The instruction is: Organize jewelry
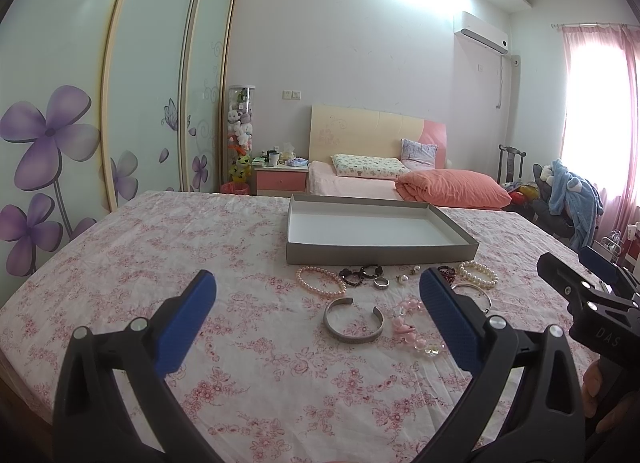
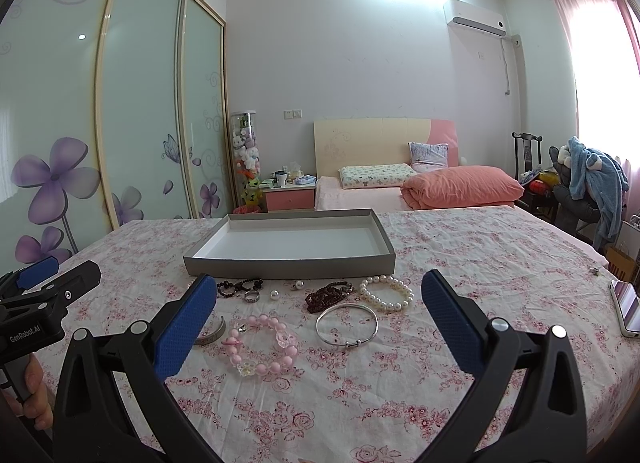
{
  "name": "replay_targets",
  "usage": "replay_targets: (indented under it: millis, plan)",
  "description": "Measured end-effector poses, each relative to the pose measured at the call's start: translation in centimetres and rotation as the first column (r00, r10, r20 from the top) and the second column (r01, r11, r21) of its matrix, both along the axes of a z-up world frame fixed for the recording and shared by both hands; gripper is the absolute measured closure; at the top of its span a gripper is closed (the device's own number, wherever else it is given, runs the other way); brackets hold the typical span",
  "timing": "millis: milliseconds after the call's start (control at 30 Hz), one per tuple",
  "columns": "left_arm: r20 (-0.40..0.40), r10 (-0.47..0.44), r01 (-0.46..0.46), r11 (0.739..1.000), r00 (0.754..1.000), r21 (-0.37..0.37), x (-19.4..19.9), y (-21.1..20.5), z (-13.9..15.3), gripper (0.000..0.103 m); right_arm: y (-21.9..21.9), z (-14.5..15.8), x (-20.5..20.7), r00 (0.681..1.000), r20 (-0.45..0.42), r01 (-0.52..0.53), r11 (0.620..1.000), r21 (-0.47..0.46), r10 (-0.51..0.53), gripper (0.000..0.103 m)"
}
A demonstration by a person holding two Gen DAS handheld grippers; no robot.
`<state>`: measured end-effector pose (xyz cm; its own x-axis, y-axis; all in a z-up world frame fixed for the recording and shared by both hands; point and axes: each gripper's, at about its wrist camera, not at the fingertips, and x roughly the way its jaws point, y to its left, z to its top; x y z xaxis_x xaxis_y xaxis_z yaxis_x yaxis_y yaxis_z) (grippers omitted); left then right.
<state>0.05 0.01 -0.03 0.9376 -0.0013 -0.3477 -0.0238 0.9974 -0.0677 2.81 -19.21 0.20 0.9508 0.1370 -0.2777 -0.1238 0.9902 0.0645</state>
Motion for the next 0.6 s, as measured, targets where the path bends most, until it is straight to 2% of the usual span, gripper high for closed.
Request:
replay_targets:
  millis: [433,600]
  plan:
    - [-0.007,0.001,-0.001,1.000,1.000,0.000,-0.2,0.1,-0.6,0.004,0.1,-0.1,0.2,1.000,-0.005,0.000,1.000,0.001,0.000,0.002]
    - [-0.054,0.003,-0.003,1.000,0.999,-0.003,0.9,0.1,-0.9,0.004,-0.4,-0.9,1.2,0.998,-0.067,-0.008,0.999,0.034,0.010,0.002]
